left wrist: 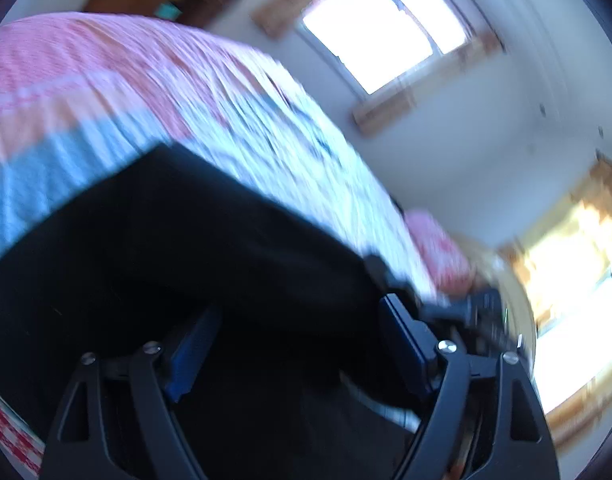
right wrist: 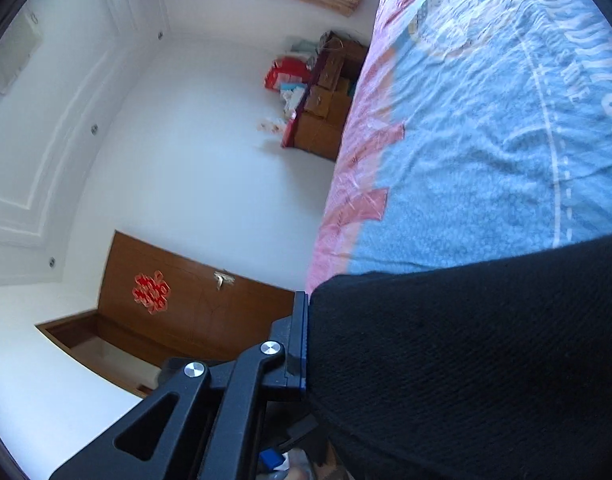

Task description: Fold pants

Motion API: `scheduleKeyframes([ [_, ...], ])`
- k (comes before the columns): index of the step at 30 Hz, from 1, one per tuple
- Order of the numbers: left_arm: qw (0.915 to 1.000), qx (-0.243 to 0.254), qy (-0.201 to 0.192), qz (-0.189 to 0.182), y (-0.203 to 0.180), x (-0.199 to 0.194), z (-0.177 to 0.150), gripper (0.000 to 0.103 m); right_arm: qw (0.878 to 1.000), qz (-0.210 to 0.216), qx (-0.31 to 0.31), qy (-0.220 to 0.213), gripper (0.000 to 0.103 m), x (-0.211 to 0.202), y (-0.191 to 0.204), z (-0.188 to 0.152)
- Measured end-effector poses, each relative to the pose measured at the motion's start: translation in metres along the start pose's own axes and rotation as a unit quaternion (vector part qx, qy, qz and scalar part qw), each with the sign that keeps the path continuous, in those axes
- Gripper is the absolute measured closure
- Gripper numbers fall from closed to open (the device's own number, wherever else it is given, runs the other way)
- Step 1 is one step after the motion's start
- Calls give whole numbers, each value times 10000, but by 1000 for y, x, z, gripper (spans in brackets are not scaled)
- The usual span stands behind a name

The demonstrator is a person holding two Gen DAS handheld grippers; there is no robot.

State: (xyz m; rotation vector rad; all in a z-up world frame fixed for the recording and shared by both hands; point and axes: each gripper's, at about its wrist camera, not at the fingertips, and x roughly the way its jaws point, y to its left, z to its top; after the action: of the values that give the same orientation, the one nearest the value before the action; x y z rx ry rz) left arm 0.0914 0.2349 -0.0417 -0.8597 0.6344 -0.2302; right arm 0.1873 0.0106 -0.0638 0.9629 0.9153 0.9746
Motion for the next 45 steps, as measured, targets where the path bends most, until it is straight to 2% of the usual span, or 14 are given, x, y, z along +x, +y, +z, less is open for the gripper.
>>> scheduleKeyframes([
  [2, 9993, -237, -208, -222, 7, -3, 5, 20, 9999, 25, 90, -73, 98, -2, -3, 0],
  [9, 9975, -416, -577, -32, 16, -6, 19, 20, 9996, -74, 272, 43, 98, 4, -14, -7],
  [12, 9963, -149, -833, 161, 7, -13, 22, 20, 9989, -367, 290, 58, 98, 7, -19, -13],
  [15, 9941, 327, -798, 664, -8, -5, 18, 22, 9983, -408, 353, 204, 98, 14, -24, -22],
  [17, 9922, 432, -689, 942, -8, 3, 18, 33, 9978, -509, 291, 308, 98, 19, -24, -27],
  [18, 9920, 429, -627, 1005, -8, 6, 19, 47, 9973, -643, 151, 329, 98, 20, -21, -29],
  [19, 9931, 387, -494, 991, -4, 11, 19, 65, 9961, -812, -105, 333, 98, 20, -14, -31],
  [21, 9965, 237, -292, 752, 8, 8, 22, 87, 9923, -1054, -570, 312, 98, 20, -3, -34],
  [23, 9972, 208, -178, 691, 7, 3, 18, 87, 9870, -1218, -1010, 288, 98, 16, 11, -39],
  [28, 9913, 821, -163, 1018, -15, -32, 16, 86, 9622, -1526, -2243, 253, 98, 12, 55, -65],
  [30, 9886, 937, -124, 1170, -16, -45, 15, 86, 9555, -1536, -2504, 282, 98, 13, 66, -76],
  [35, 9808, 1046, -92, 1642, 1, -70, 4, 86, 9558, -1339, -2542, 626, 98, 23, 69, -106],
  [41, 9688, 940, 128, 2291, 35, -68, -15, 86, 9499, -1398, -2583, 1072, 97, 42, 53, -144],
  [45, 9641, 1093, 147, 2415, 38, -62, -19, 83, 9558, -1402, -2311, 1158, 95, 49, 28, -153],
])
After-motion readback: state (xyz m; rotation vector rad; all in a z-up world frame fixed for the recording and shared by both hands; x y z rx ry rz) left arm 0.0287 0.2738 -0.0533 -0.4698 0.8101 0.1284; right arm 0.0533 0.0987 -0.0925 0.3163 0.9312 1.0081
